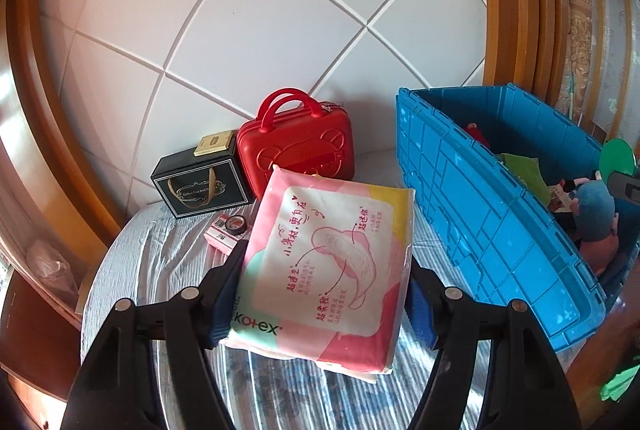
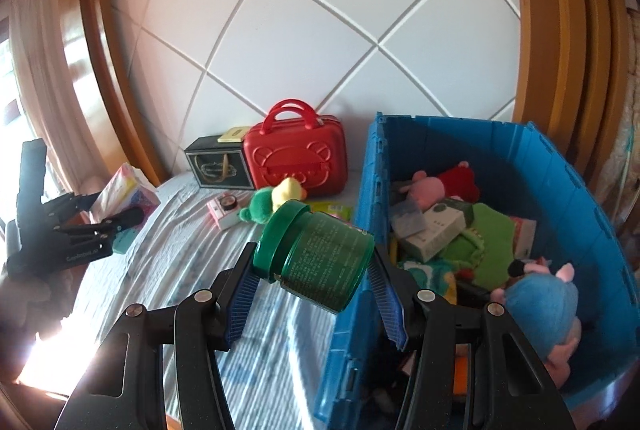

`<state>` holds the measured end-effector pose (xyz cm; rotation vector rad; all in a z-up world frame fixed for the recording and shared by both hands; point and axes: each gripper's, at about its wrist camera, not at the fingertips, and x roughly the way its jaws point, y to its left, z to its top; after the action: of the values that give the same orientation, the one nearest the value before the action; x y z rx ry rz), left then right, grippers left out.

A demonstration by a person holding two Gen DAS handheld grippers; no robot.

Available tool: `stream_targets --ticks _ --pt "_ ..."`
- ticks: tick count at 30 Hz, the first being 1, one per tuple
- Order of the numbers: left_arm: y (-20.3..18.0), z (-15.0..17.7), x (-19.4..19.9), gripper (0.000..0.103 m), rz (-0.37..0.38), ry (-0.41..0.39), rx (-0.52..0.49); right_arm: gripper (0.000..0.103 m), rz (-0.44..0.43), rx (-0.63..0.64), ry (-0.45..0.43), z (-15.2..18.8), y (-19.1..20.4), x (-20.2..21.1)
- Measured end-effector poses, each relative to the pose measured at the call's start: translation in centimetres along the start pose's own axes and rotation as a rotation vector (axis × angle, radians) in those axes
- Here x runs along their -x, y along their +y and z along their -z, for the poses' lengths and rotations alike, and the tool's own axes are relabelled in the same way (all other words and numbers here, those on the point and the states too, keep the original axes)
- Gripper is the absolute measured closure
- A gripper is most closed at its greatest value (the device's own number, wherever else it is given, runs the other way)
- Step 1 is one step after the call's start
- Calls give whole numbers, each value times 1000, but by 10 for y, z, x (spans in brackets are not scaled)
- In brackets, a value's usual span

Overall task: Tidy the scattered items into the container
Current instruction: 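Lift the pad pack and green jar and carry both over the blue crate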

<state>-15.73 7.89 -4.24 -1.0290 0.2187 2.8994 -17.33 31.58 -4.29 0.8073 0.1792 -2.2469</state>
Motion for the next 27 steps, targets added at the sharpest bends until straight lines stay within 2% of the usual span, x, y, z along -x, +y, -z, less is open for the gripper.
stream_targets --ticks 7,15,19,27 --pt "-44 -17 5 34 30 -8 -34 49 17 -26 -9 4 -45 14" --pt "-99 -49 8 34 113 -29 -99 49 41 -77 -10 19 -87 29" --pt "-129 -69 6 34 167 -42 -126 49 49 -96 -6 28 -102 34" --pt "-189 -100 -5 34 229 -72 -218 49 69 -121 15 39 -128 35"
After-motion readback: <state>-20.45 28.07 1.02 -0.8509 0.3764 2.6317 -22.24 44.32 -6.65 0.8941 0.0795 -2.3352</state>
